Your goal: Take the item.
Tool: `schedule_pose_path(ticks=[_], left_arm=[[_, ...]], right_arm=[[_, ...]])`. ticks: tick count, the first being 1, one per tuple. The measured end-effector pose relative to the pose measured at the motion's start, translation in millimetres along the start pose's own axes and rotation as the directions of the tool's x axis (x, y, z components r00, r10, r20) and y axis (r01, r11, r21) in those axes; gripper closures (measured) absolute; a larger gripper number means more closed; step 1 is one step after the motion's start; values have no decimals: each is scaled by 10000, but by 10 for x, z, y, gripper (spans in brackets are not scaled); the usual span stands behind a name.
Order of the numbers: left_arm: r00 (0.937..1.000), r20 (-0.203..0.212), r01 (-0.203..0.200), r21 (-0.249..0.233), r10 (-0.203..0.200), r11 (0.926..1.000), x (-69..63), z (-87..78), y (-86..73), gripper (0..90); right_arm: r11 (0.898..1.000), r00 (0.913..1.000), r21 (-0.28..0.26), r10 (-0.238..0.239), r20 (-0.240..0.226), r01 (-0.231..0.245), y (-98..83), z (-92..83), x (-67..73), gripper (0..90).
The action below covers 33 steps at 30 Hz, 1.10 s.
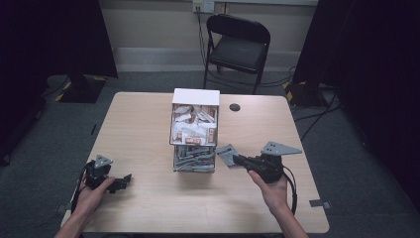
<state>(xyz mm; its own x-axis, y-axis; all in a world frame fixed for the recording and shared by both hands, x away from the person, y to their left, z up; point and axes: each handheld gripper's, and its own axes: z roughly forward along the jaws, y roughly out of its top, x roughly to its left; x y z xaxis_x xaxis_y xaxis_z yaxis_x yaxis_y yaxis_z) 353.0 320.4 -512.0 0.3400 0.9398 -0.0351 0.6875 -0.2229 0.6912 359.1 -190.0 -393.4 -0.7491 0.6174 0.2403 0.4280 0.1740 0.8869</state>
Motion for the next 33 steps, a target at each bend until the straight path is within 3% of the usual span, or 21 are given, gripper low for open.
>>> schedule_pose_path(ticks=[22, 33], left_arm=[[10000, 53, -34, 5, 34, 10000, 2, 4, 3, 0], [9999, 117, -62, 3, 62, 10000, 3, 10, 10, 0]], right_arm=[[9991, 9972, 47, 428, 619, -431, 46, 147, -319, 900], [9972, 9935, 545, 458, 1043, -517, 42, 320, -494, 900]])
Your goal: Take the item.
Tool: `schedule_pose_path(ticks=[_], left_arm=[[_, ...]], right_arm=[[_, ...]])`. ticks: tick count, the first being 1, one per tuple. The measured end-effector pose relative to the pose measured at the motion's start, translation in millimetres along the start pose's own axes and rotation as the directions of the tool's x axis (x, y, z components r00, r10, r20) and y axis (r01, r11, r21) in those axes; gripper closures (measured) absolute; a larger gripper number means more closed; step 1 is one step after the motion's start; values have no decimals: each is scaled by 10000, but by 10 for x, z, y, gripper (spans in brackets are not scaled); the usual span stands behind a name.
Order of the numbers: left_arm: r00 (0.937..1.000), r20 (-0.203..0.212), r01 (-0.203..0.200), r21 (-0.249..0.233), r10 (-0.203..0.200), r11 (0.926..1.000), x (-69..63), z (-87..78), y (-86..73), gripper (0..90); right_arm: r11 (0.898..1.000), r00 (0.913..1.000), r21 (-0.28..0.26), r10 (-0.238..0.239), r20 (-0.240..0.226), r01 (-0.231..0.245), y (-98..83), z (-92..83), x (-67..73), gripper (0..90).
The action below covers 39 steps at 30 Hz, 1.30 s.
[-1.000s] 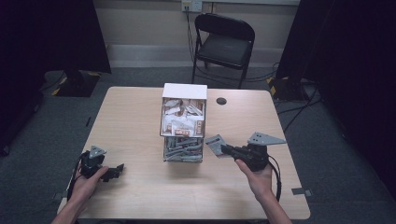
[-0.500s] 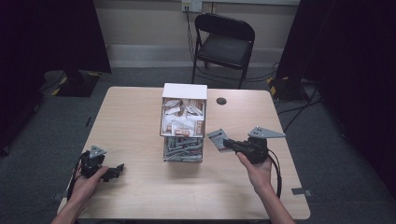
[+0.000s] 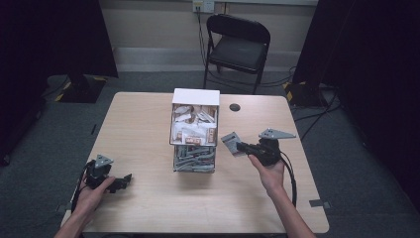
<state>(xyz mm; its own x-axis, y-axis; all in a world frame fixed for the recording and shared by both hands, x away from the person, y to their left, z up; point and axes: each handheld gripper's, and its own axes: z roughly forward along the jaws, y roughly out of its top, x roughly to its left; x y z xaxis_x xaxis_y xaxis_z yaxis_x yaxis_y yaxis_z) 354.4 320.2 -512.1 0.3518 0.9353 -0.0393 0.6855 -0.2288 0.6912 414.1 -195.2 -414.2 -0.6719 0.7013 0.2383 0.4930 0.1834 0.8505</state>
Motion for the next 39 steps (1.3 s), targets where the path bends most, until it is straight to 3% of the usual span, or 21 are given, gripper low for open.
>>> schedule_pose_path(ticks=[15, 26, 36, 39], left_arm=[[10000, 4, -2, 1, 2, 10000, 0, 1, 0, 0], [10000, 10, -2, -3, 2, 10000, 0, 2, 1, 0], [10000, 9, -1, -1, 1, 10000, 0, 2, 1, 0], [10000, 10, -1, -3, 1, 10000, 0, 2, 1, 0]], right_arm=[[9965, 9981, 566, 622, 29, -622, -162, 275, -156, 900], [9888, 9953, 1171, 885, 389, -925, -315, 402, -295, 900], [9824, 9897, 1253, 1326, 545, -1386, -335, 477, -416, 900], [9818, 9899, 1376, 1221, 715, -1310, -353, 516, -440, 900]])
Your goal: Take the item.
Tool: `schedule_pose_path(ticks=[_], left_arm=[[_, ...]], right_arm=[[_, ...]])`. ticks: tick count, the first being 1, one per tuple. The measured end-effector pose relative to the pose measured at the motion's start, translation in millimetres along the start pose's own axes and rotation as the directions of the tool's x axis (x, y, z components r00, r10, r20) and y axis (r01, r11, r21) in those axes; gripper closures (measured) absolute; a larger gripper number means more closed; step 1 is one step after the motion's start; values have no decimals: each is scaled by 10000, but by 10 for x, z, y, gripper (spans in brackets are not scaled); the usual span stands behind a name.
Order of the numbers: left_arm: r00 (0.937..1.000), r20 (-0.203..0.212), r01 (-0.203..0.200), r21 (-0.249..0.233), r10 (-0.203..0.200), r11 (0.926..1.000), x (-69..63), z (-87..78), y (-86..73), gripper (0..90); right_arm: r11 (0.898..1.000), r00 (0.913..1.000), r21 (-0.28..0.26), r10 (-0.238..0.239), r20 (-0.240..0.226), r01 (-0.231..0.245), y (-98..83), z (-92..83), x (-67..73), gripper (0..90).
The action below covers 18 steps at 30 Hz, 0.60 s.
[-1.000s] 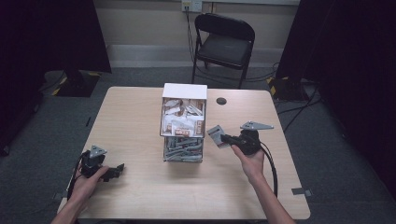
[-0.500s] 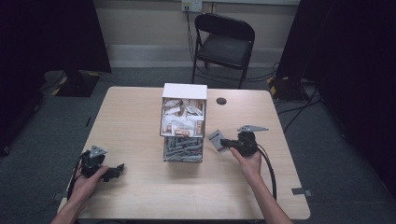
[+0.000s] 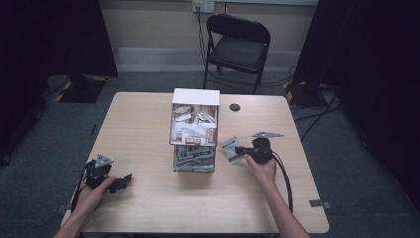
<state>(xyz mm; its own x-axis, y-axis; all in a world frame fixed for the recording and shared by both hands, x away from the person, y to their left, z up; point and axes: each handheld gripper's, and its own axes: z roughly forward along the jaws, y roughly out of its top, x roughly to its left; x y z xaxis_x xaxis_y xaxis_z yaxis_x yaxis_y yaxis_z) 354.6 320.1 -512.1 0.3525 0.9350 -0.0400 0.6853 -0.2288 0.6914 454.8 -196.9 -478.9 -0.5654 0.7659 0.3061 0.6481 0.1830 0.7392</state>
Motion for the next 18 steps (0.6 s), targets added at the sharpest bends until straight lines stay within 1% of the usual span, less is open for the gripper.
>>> schedule_pose_path(ticks=[2, 10, 12, 14, 18], left_arm=[[10000, -1, 1, 0, -1, 10000, 0, 0, 0, 0], [10000, 1, 1, 0, -1, 10000, 0, 0, 0, 0], [10000, 0, -1, 0, 1, 10000, 0, 0, 0, 0], [10000, 0, 0, 2, 0, 10000, 0, 0, 0, 0], [10000, 0, -1, 2, 1, 10000, 0, 0, 0, 0]], right_arm=[[10000, 10000, 53, 55, 26, -56, -13, 29, -14, 899], [9996, 9993, 234, -160, 329, 152, -23, 123, -13, 893], [9996, 9994, 280, -112, 321, 103, -38, 144, -18, 890], [9992, 9991, 403, -80, 415, 63, -61, 184, -30, 886], [9993, 9992, 354, 77, 405, -91, -78, 241, -50, 883]])
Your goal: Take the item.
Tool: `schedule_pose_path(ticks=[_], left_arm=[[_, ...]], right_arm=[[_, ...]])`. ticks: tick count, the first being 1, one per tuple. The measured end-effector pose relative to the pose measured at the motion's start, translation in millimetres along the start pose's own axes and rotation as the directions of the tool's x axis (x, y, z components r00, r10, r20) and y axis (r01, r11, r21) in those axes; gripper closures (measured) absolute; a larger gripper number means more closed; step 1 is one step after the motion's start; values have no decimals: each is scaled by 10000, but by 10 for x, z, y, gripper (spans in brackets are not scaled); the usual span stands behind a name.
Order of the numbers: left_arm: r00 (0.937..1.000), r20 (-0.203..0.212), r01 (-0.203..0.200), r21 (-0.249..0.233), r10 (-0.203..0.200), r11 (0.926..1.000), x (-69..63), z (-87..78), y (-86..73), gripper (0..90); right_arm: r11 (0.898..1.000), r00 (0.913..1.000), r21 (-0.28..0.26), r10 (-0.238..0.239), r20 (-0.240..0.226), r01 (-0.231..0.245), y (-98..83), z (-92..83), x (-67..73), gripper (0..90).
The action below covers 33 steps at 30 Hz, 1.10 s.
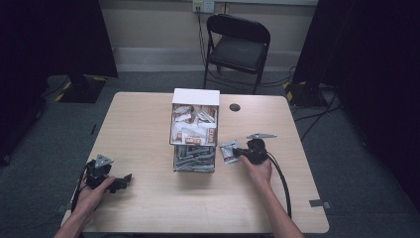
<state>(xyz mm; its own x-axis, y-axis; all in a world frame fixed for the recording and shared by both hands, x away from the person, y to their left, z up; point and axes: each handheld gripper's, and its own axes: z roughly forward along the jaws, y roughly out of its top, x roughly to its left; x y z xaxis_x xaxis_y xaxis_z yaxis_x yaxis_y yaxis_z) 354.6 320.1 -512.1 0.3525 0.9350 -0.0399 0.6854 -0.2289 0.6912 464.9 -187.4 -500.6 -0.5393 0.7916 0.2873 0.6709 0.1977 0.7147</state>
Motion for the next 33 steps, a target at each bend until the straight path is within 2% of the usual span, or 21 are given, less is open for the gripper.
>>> schedule_pose_path(ticks=[2, 10, 23, 33], left_arm=[[10000, 0, -1, 0, 1, 10000, 0, 0, 0, 0], [10000, -1, -2, 3, 2, 10000, 0, 0, 0, 0], [10000, 0, 2, -1, -2, 10000, 0, 0, 0, 0], [10000, -1, 0, 3, 0, 10000, 0, 0, 0, 0]], right_arm=[[10000, 9999, 23, -94, 52, 94, 2, 21, 2, 880], [9999, 9999, -80, 103, 79, -102, -23, 54, -36, 841], [9994, 9981, -287, 188, 580, -172, -15, 65, -46, 710], [9994, 9964, -297, 192, 828, -168, -4, 35, -44, 653]])
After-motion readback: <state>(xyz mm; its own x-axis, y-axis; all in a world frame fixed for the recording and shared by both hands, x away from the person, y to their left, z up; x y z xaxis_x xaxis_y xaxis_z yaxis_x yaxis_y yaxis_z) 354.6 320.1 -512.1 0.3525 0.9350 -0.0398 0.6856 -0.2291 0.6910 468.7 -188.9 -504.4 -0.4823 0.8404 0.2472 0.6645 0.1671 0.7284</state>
